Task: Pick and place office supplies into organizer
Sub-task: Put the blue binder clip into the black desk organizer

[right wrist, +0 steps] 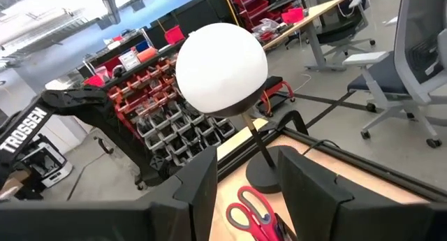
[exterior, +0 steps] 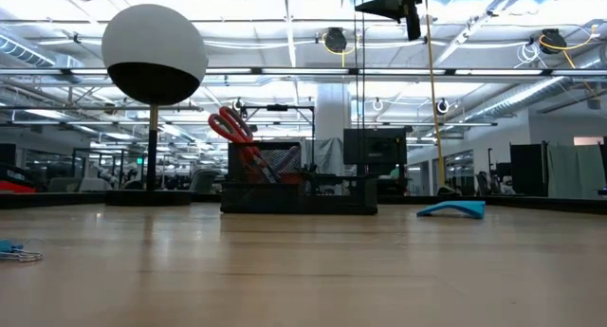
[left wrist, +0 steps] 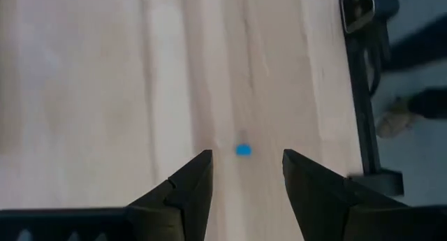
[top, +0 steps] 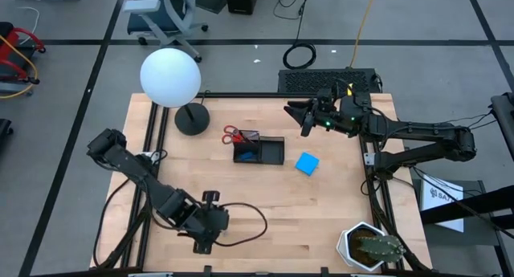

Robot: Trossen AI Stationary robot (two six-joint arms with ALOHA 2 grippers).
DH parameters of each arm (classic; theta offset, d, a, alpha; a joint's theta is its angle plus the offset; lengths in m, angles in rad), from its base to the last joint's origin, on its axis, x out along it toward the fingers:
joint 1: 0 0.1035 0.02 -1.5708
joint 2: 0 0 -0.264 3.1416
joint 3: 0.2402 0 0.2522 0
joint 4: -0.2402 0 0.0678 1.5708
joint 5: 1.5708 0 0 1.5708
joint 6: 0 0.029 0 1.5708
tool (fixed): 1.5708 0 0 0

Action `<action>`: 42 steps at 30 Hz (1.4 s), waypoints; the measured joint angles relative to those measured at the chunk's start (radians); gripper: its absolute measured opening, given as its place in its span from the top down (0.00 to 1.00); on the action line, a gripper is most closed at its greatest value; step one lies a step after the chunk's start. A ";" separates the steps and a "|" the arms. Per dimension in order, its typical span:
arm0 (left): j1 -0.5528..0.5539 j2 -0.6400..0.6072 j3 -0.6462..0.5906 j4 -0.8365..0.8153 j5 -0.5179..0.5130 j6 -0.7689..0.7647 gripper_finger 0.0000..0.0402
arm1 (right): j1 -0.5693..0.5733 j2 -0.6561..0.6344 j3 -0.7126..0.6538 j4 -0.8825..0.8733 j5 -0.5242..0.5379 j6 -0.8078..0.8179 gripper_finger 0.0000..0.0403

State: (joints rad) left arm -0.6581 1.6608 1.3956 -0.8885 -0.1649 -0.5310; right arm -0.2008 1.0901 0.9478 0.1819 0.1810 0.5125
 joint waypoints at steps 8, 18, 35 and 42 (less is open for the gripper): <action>-0.027 0.076 0.000 -0.001 0.034 -0.001 0.56 | 0.006 0.000 0.000 -0.022 -0.002 0.026 0.65; -0.005 0.190 0.000 0.022 0.077 -0.040 0.56 | 0.006 0.000 0.000 -0.046 -0.003 0.024 0.65; 0.012 0.269 0.000 0.027 0.060 -0.056 0.56 | 0.006 0.000 0.001 -0.045 -0.094 0.000 0.65; 0.016 0.269 0.000 0.047 0.052 -0.050 0.56 | 0.006 0.000 0.001 -0.045 -0.105 0.000 0.65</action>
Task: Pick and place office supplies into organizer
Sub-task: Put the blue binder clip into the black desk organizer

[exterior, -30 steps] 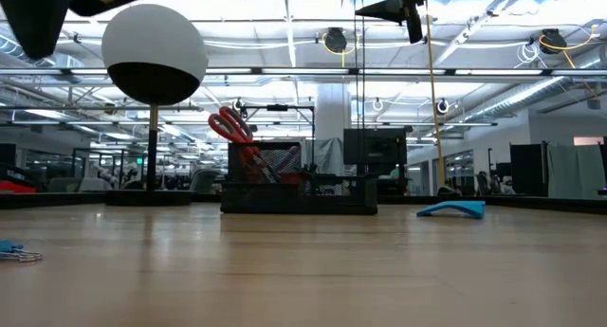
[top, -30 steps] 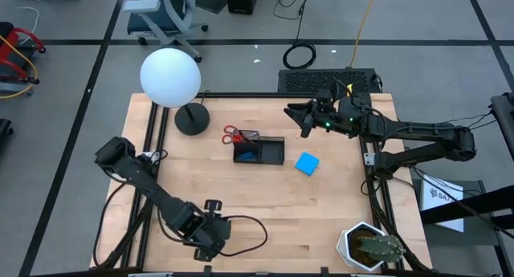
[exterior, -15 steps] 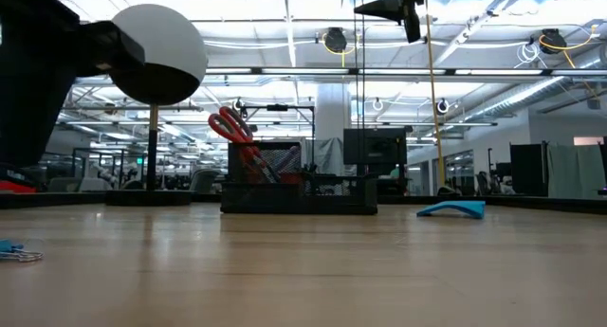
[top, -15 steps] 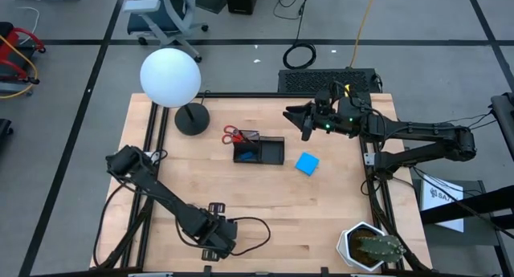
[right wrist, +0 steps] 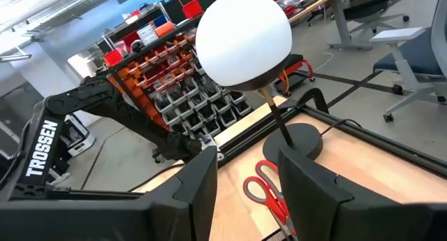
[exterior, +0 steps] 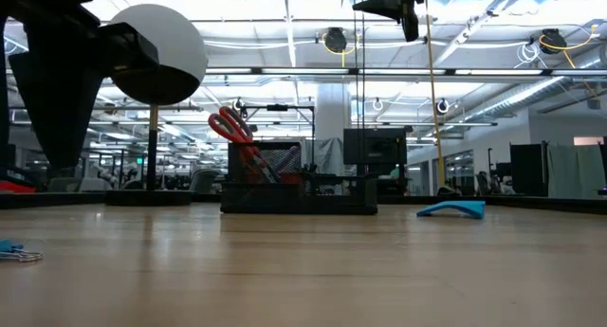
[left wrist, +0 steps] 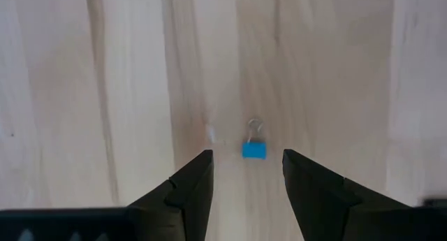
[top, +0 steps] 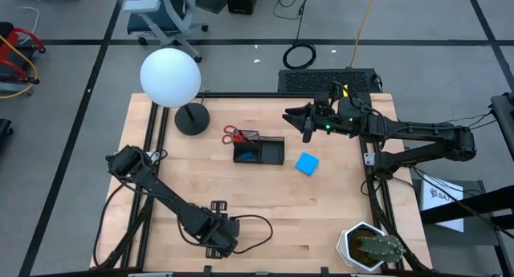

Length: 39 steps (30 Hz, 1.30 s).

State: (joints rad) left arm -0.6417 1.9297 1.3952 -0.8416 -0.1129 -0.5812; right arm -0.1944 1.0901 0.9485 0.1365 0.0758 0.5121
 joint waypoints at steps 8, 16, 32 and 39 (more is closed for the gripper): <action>0.000 0.000 -0.042 0.070 0.017 -0.023 0.56 | 0.000 0.000 0.000 -0.017 0.000 -0.002 0.65; -0.002 0.000 -0.087 0.110 0.040 -0.027 0.56 | 0.000 0.000 0.000 -0.023 0.000 -0.004 0.65; -0.002 -0.001 -0.141 0.204 0.059 0.012 0.56 | 0.000 0.000 0.000 -0.024 0.004 -0.001 0.65; 0.006 -0.005 -0.197 0.276 0.067 -0.028 0.56 | 0.000 0.000 0.000 -0.023 0.005 0.014 0.65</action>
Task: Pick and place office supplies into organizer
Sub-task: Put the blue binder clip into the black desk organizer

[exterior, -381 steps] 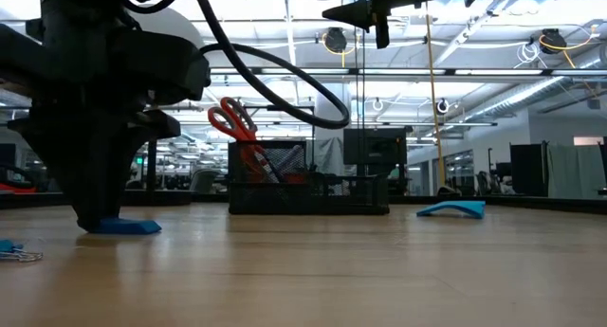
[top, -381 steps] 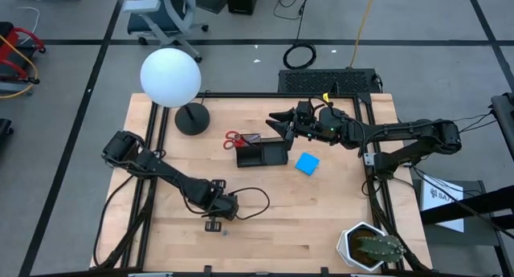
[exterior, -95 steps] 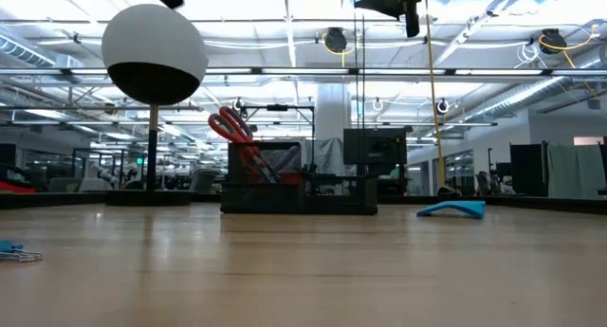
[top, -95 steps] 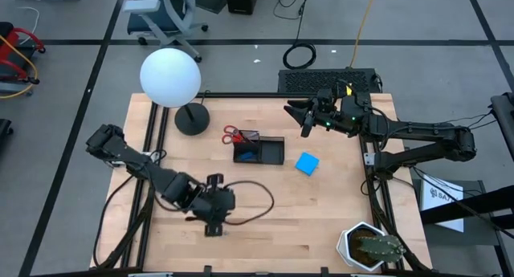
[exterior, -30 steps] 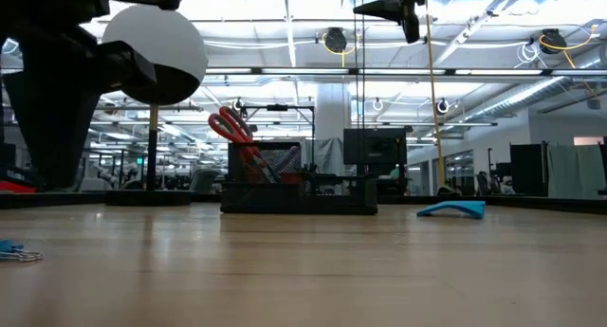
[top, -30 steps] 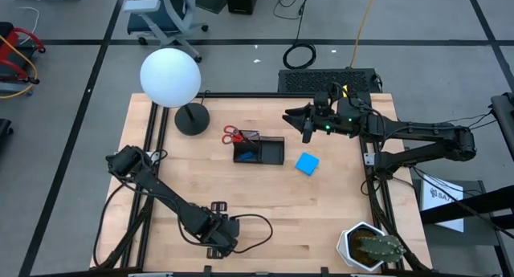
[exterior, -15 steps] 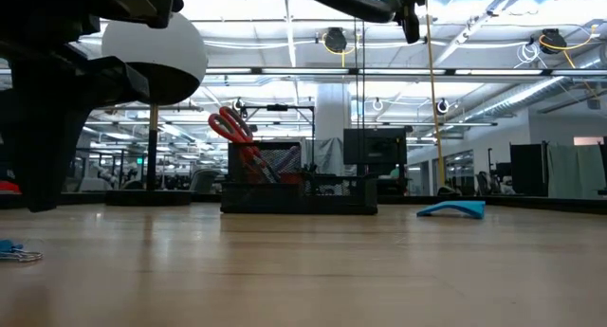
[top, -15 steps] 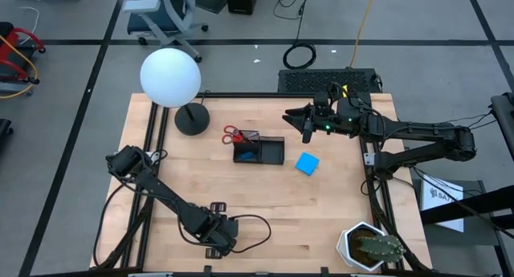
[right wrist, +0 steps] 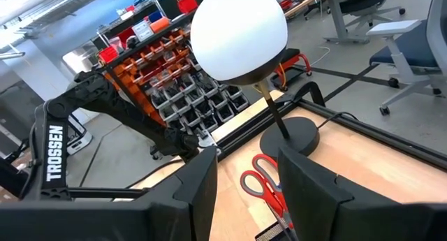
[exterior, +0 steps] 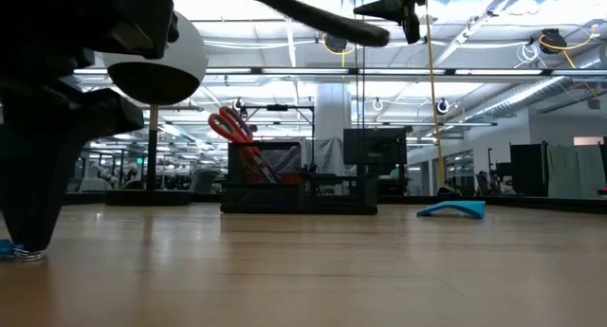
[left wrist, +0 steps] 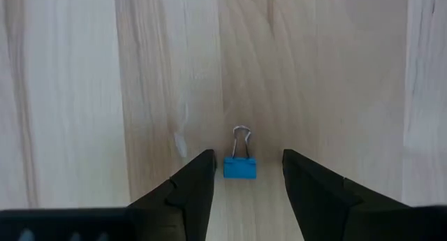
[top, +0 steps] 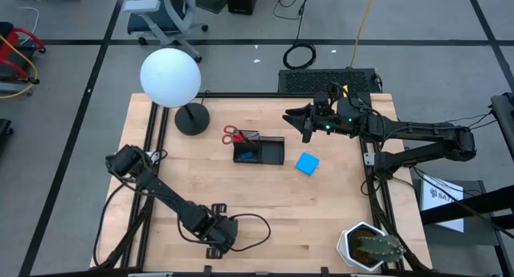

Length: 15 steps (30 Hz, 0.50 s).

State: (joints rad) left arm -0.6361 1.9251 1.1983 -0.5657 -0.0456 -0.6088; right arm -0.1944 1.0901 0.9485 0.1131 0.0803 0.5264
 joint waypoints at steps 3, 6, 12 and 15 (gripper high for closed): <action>0.001 -0.002 -0.010 0.000 0.004 0.002 0.56 | 0.000 0.000 0.000 0.000 0.000 0.010 0.65; 0.001 -0.002 -0.014 0.000 0.004 0.004 0.56 | 0.000 0.000 0.000 0.000 0.000 0.011 0.65; 0.001 -0.001 -0.015 -0.006 0.009 0.012 0.56 | 0.000 0.000 0.000 0.000 0.001 0.011 0.65; 0.002 0.000 -0.015 -0.009 0.012 0.012 0.58 | 0.000 0.000 0.000 0.000 0.001 0.012 0.65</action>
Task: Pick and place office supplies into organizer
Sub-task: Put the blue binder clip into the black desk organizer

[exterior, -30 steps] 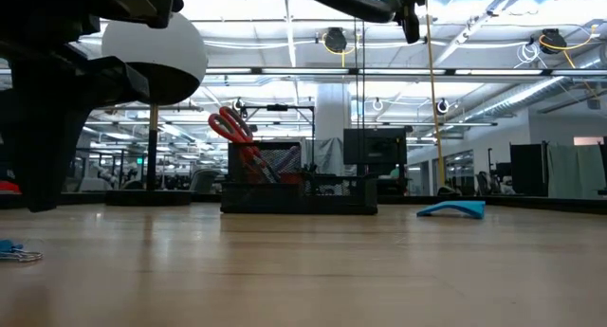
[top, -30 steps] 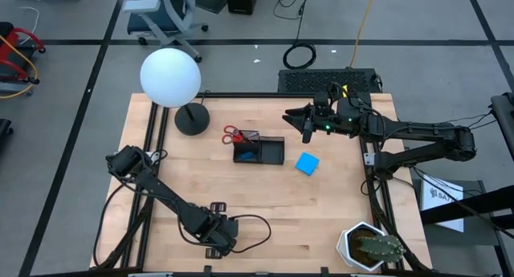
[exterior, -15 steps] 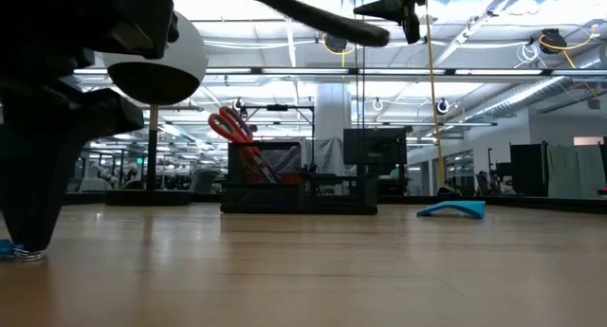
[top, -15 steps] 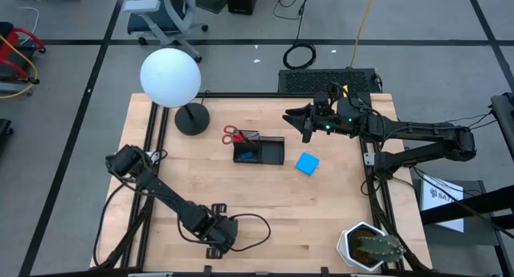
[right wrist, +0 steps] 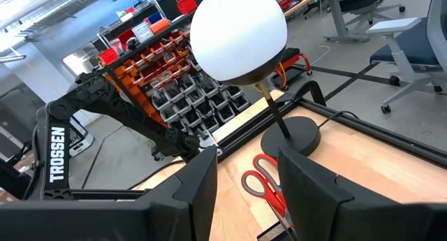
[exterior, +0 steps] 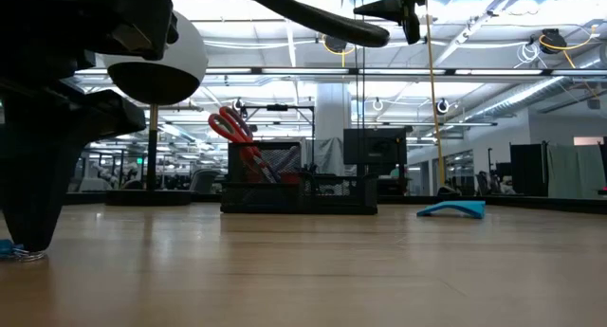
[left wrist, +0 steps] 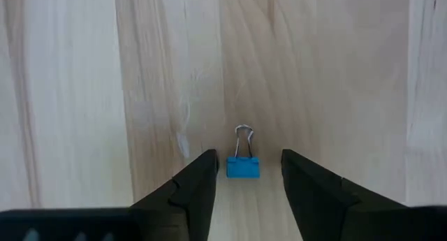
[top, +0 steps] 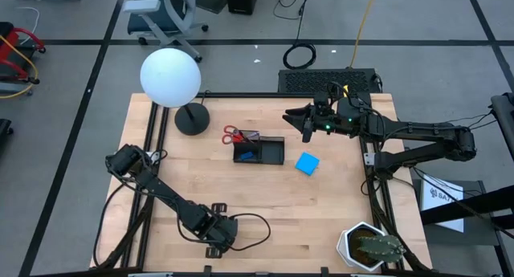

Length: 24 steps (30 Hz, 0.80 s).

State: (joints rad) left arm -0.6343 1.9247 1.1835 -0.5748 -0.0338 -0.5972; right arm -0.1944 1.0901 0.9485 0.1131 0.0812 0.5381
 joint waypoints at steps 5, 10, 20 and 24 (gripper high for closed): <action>-0.001 0.000 -0.001 -0.005 0.000 -0.001 0.70 | 0.000 0.000 0.000 0.001 0.000 0.001 0.65; -0.001 0.001 -0.002 -0.008 0.002 -0.003 0.83 | 0.000 0.000 0.000 0.001 0.000 0.030 0.65; 0.000 0.002 -0.002 -0.008 0.023 -0.012 0.84 | 0.000 0.000 0.000 0.001 0.000 0.030 0.65; 0.000 -0.014 0.001 -0.014 0.025 -0.017 0.85 | 0.000 0.000 0.000 0.001 0.000 0.030 0.65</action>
State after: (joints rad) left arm -0.6339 1.9111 1.1849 -0.5888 -0.0088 -0.6147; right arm -0.1944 1.0901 0.9485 0.1145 0.0811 0.5684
